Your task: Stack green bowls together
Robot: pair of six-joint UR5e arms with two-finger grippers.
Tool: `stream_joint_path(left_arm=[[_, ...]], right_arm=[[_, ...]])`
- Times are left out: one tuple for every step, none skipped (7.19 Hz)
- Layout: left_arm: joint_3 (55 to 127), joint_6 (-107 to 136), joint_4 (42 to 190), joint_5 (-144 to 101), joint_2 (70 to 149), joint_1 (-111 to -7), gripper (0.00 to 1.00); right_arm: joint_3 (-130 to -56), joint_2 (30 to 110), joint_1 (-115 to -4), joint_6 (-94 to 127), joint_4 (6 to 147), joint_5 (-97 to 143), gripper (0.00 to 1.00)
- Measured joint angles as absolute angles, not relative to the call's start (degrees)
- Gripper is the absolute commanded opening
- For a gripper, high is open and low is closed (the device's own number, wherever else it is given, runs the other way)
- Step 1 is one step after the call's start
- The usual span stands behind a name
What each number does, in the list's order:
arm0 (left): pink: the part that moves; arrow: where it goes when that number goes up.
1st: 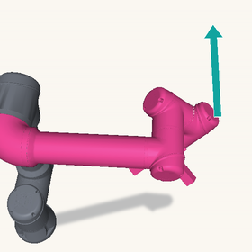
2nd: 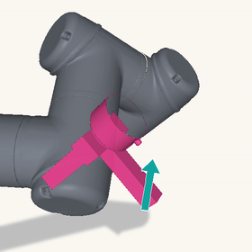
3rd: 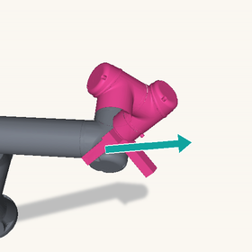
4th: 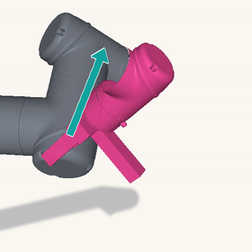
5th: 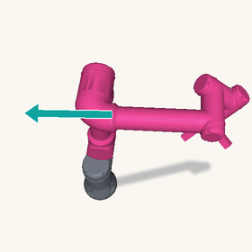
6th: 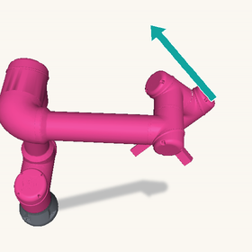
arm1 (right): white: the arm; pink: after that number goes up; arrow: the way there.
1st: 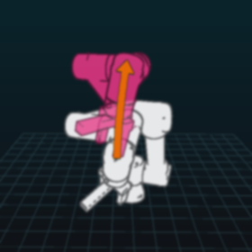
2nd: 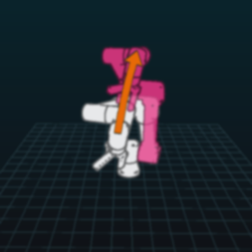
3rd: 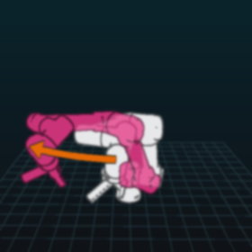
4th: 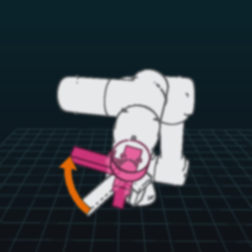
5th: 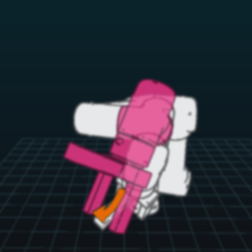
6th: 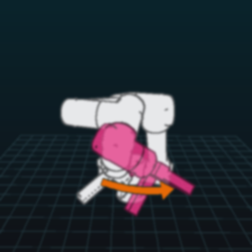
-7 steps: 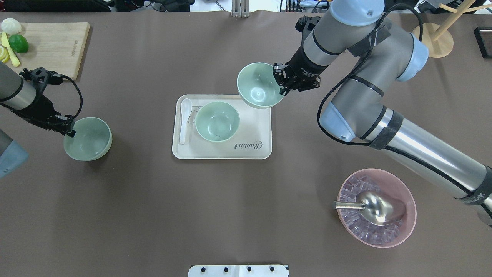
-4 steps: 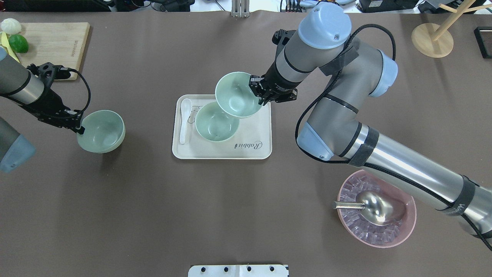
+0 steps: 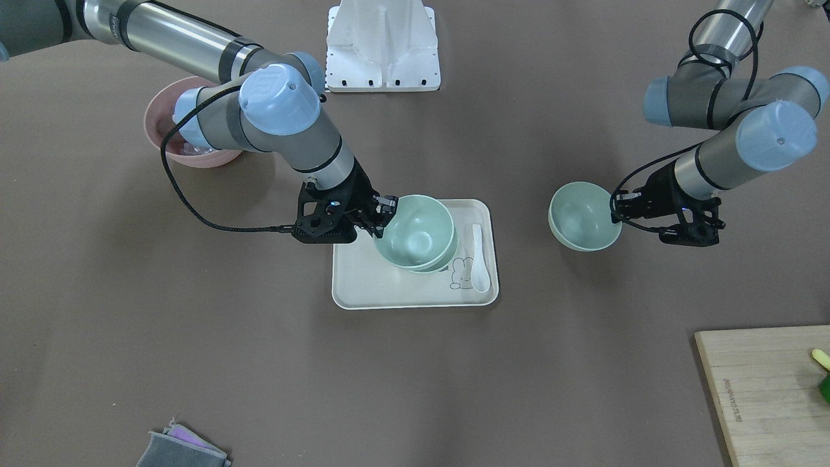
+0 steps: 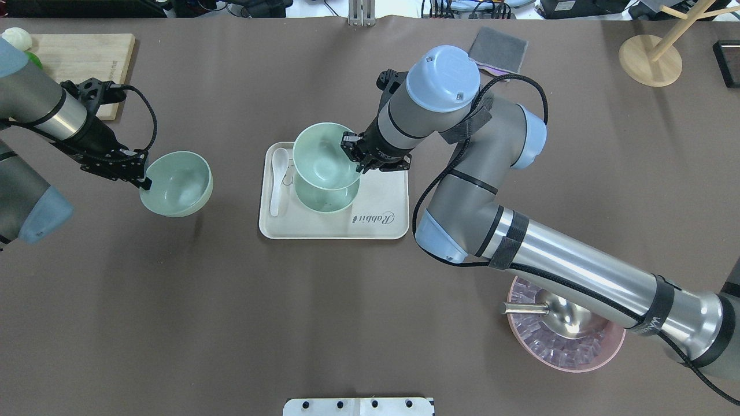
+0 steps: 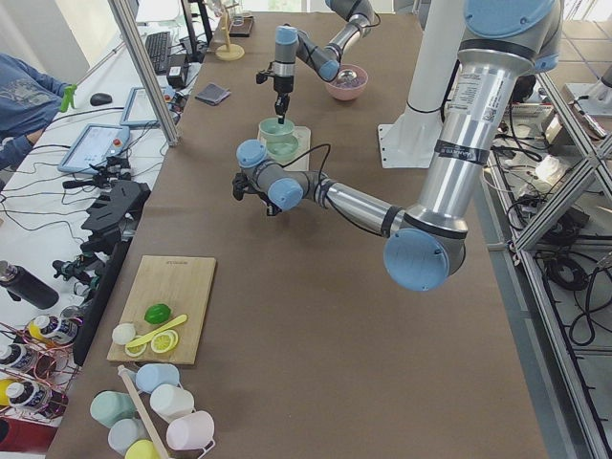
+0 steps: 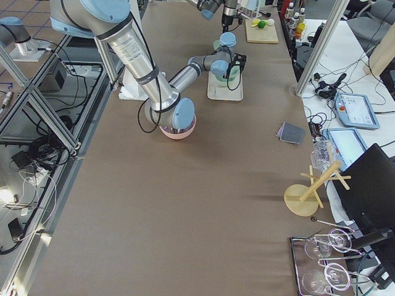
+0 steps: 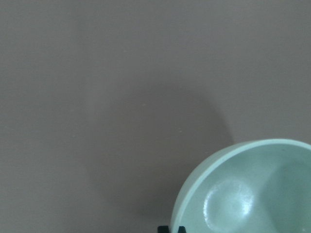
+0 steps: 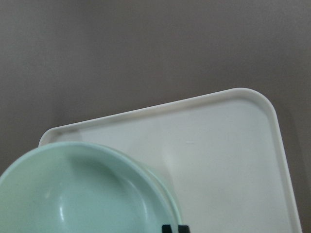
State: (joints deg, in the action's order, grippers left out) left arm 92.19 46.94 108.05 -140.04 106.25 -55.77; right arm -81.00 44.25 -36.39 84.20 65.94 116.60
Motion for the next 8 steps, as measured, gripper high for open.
stream_joint_path(left_arm=[[92.27, 48.14, 108.08, -141.65, 107.30, -56.61, 0.00], [92.33, 49.58, 108.10, -142.71, 108.56, -57.49, 0.00], [92.35, 51.90, 108.10, -143.18, 110.00, -58.00, 0.00], [92.37, 54.43, 108.09, -143.36, 111.44, -58.19, 0.00], [92.22, 57.37, 108.05, -143.34, 113.18, -58.19, 0.00], [91.71, 60.59, 108.05, -143.18, 115.29, -58.12, 0.00], [90.79, 63.52, 108.08, -143.00, 117.59, -57.98, 0.00], [89.68, 66.13, 108.12, -142.80, 119.94, -57.58, 0.00]], right_arm=[[-80.58, 43.98, -35.81, 84.90, 65.63, 116.48, 0.00], [-80.25, 43.84, -35.38, 85.19, 65.53, 116.27, 0.40], [-80.08, 43.84, -35.09, 85.31, 65.51, 115.98, 0.99], [-80.32, 44.01, -34.99, 85.41, 65.54, 116.00, 1.00], [-81.65, 44.81, -34.99, 85.47, 65.73, 116.57, 1.00], [-84.78, 47.00, -35.48, 85.50, 66.18, 118.18, 1.00], [-88.29, 49.69, -37.50, 85.45, 66.90, 121.54, 1.00], [-90.63, 51.86, -40.77, 85.19, 67.78, 125.76, 1.00]])
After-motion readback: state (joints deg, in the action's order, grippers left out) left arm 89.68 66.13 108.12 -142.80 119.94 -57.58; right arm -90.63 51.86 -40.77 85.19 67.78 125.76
